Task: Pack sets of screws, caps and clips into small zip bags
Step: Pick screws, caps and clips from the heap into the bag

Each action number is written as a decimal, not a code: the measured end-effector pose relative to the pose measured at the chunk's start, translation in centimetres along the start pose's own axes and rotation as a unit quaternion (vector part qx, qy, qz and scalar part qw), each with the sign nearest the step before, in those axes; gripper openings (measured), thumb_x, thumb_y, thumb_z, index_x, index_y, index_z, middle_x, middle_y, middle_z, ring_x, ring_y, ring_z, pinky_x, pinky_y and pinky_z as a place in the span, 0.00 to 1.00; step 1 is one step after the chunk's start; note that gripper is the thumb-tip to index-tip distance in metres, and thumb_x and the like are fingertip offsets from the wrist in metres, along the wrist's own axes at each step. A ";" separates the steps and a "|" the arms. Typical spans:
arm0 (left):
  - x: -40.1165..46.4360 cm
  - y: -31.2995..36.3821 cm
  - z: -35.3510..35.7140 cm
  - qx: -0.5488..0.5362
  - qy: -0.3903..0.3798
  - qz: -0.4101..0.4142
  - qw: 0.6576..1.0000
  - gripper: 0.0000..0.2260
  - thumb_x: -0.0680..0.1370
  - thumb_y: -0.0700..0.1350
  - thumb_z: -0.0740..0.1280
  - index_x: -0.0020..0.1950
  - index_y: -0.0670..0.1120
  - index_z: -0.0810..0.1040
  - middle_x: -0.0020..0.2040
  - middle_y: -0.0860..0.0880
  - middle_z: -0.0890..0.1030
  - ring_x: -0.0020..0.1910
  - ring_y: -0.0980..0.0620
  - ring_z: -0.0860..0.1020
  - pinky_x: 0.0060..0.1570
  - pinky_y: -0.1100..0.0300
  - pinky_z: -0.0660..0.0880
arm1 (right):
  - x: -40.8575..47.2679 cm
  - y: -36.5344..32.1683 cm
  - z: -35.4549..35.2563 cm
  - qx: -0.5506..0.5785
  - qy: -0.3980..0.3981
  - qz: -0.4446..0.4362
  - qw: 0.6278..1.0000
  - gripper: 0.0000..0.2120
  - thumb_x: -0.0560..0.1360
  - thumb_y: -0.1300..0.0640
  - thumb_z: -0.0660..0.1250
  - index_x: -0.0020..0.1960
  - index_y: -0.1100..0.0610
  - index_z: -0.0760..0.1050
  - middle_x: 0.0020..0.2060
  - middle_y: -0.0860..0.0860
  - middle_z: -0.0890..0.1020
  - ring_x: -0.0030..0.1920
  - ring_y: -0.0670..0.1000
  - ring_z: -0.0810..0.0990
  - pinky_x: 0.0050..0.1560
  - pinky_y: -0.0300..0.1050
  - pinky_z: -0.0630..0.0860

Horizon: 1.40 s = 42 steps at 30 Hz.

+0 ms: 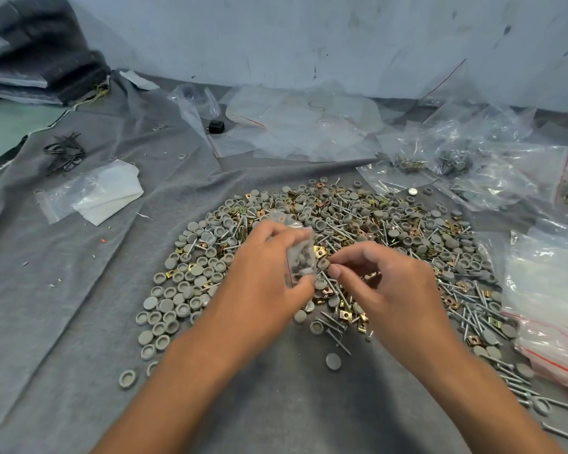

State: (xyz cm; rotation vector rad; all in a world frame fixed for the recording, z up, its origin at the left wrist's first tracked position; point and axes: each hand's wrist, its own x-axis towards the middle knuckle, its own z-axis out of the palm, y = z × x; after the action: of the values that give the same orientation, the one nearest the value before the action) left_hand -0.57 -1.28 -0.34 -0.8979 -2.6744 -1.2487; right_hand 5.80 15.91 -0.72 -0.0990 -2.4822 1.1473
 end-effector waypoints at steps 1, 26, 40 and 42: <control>0.1 0.0 -0.5 -0.005 0.006 -0.010 1.000 0.26 0.75 0.46 0.75 0.72 0.53 0.75 0.56 0.62 0.71 0.52 0.71 0.71 0.49 0.78 0.70 | 0.0 0.2 -0.1 -0.006 -0.005 0.004 1.000 0.04 0.74 0.55 0.76 0.48 0.48 0.84 0.36 0.36 0.82 0.41 0.38 0.81 0.39 0.27 0.73; -1.8 -1.4 -0.7 0.043 -0.146 -0.043 0.987 0.30 0.78 0.43 0.66 0.80 0.56 0.63 0.56 0.63 0.64 0.47 0.72 0.69 0.46 0.73 0.68 | -1.6 1.1 3.5 -0.363 -0.274 -0.163 0.876 0.19 0.75 0.54 0.72 0.60 0.49 0.67 0.54 0.47 0.72 0.53 0.51 0.72 0.52 0.48 0.76; -1.7 -2.1 -0.3 0.038 -0.119 -0.039 0.991 0.27 0.77 0.49 0.69 0.76 0.55 0.69 0.55 0.62 0.65 0.43 0.67 0.73 0.44 0.70 0.68 | -0.9 0.7 1.1 -0.087 -0.148 -0.068 0.983 0.03 0.80 0.47 0.59 0.53 0.41 0.70 0.49 0.35 0.72 0.51 0.40 0.74 0.48 0.31 0.69; -1.8 -1.7 -0.1 0.035 -0.125 -0.030 0.991 0.23 0.77 0.49 0.68 0.71 0.57 0.72 0.54 0.63 0.66 0.42 0.66 0.73 0.45 0.69 0.68 | -0.9 -0.1 1.2 -0.092 -0.136 -0.117 0.980 0.06 0.80 0.51 0.60 0.56 0.47 0.74 0.50 0.38 0.73 0.49 0.42 0.76 0.49 0.34 0.73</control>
State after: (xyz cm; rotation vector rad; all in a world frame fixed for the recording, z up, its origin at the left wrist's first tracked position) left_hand -0.03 -3.07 -1.97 -1.0368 -2.9368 -1.1108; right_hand 6.17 14.79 -1.62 0.3103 -2.7440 0.8813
